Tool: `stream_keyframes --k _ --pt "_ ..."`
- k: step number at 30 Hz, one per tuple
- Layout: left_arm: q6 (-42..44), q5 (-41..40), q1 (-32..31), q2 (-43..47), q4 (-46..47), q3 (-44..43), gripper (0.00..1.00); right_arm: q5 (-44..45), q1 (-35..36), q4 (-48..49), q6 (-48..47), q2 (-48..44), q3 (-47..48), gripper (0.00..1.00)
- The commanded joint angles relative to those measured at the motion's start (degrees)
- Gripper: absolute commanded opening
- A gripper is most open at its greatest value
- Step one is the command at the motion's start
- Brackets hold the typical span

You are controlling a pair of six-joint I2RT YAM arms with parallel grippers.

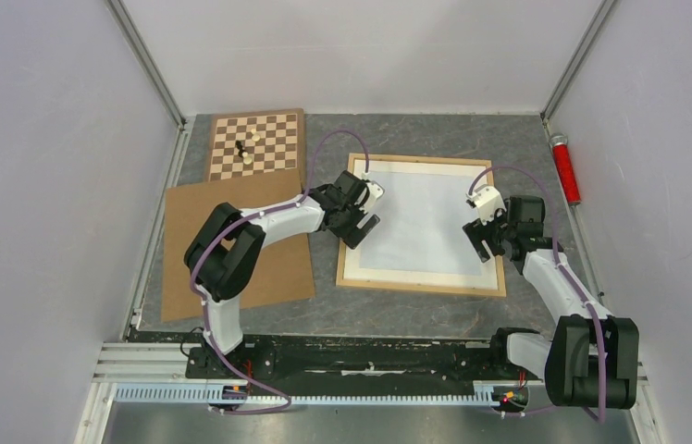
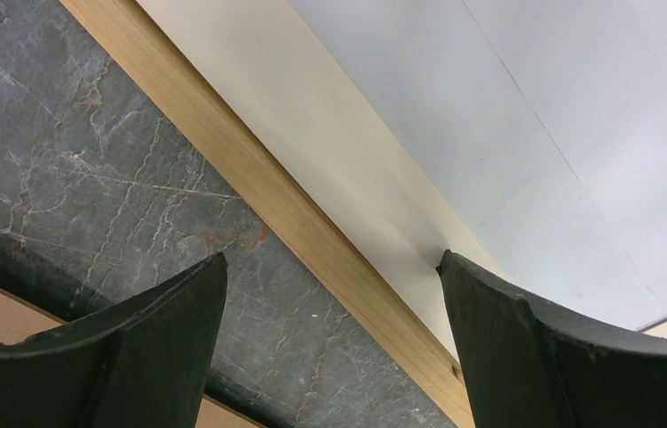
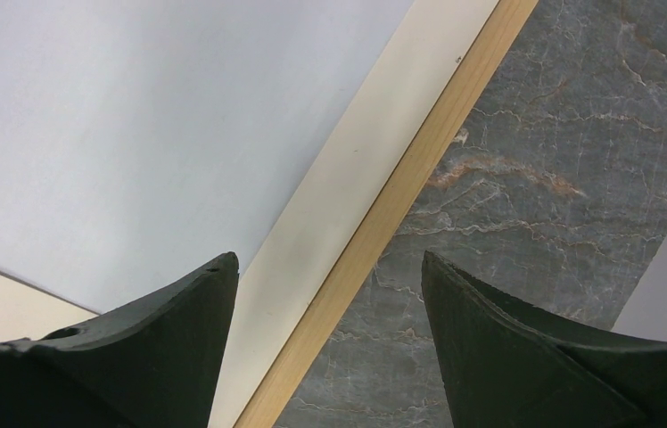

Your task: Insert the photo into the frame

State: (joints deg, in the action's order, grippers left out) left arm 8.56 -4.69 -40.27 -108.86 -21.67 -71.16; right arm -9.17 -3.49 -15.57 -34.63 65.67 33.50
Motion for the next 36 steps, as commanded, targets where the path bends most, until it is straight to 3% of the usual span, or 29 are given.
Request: stream_keyframes --k 1,11,19,22,28,36 --pt "-2.53 0.06 -0.25 1.62 -0.44 0.70 0.95 -0.27 -0.03 0.95 -0.53 -1.52 0.21 0.78" --pt "-2.95 -0.10 -0.16 9.56 -2.20 -2.12 0.96 1.61 -0.12 0.57 0.79 -4.65 0.17 0.78" --pt "-1.76 -2.13 3.35 18.76 -6.45 0.05 0.96 -10.01 0.92 -0.27 0.57 -4.99 3.45 0.79" --pt "-1.26 -0.31 8.16 23.15 -9.05 1.63 0.96 -14.26 3.12 2.11 3.41 -2.68 5.57 0.79" --pt "2.67 2.64 20.69 32.86 -12.89 5.57 0.96 -14.50 17.02 12.58 11.01 4.44 10.04 0.79" --pt "5.24 3.88 36.55 42.15 -15.97 11.08 0.96 -13.14 33.60 24.88 22.88 22.50 23.93 0.78"
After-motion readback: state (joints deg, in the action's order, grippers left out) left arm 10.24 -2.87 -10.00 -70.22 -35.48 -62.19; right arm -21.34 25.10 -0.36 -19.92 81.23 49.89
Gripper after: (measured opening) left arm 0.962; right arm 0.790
